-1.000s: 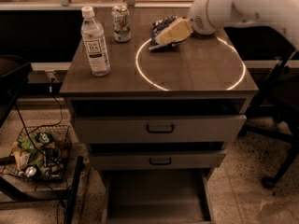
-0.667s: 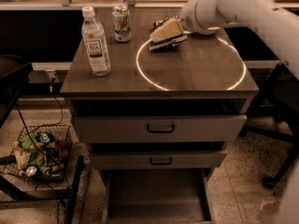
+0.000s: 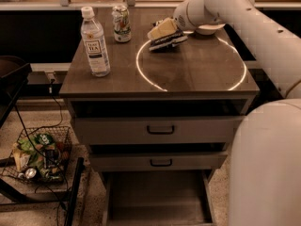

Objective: Place blue chip bag into bottom drawer

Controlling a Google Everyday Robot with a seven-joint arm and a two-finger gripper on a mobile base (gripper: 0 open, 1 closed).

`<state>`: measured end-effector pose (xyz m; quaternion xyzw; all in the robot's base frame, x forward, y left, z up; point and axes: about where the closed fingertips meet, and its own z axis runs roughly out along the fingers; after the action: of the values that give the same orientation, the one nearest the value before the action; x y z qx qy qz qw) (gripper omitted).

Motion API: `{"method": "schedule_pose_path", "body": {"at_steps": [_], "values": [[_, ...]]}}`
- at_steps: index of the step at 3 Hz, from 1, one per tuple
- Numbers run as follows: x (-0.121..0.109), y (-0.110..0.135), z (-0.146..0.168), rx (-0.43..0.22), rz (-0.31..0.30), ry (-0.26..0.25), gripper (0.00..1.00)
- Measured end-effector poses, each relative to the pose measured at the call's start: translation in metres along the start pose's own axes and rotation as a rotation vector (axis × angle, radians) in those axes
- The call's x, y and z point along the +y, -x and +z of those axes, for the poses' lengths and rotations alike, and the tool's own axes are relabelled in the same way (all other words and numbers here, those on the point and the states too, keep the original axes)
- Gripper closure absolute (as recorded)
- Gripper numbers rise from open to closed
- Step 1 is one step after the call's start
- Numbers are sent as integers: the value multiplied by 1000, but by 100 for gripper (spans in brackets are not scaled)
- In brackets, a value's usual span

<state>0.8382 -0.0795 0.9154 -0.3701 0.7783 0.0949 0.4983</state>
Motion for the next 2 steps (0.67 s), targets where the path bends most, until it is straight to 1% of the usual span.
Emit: {"method": "schedule_pose_path", "body": {"at_steps": [1, 2], "values": [[2, -8, 20, 13, 30, 27, 0], [9, -17, 37, 32, 56, 58, 10]]}}
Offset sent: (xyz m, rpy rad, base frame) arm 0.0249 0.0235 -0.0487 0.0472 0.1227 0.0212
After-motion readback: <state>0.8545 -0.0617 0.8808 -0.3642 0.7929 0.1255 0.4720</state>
